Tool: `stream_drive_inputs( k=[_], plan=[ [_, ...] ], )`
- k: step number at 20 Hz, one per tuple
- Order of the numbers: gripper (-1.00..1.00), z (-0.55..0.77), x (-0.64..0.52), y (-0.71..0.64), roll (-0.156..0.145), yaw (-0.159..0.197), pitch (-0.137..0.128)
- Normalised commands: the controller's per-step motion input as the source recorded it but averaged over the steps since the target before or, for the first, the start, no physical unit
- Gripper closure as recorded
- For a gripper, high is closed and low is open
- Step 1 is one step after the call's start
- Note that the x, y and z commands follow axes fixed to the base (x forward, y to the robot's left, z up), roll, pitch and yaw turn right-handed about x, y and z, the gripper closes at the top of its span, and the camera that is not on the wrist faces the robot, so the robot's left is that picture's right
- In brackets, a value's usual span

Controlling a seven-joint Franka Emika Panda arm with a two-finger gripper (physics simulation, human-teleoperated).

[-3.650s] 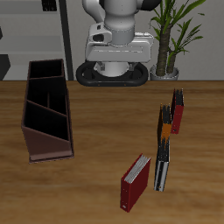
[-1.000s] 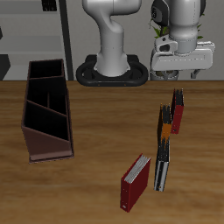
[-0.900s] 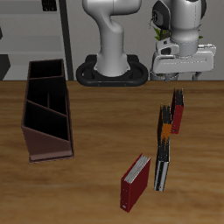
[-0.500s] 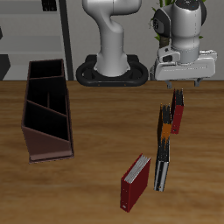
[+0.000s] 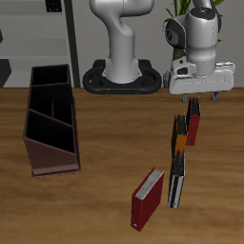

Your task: Place the left red book into the right desk caddy's front compartment

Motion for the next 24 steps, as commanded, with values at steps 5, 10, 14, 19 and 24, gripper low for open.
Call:
stream_drive_inputs(
  k=[5,10,14,19,24],
  plan=[
    [-1.00,-0.23,0.02,0.00,0.018,0.000,0.017],
    [-1.00,-0.15,0.01,-0.07,-0.013,0.002,0.008],
    [-1.00,-0.20,0.08,-0.03,-0.002,0.009,0.023],
    [-1.00,-0.21,0.04,-0.01,0.003,-0.006,0.046],
    [-1.00,-0.20,0.04,0.01,0.038,-0.013,0.042]
  ],
)
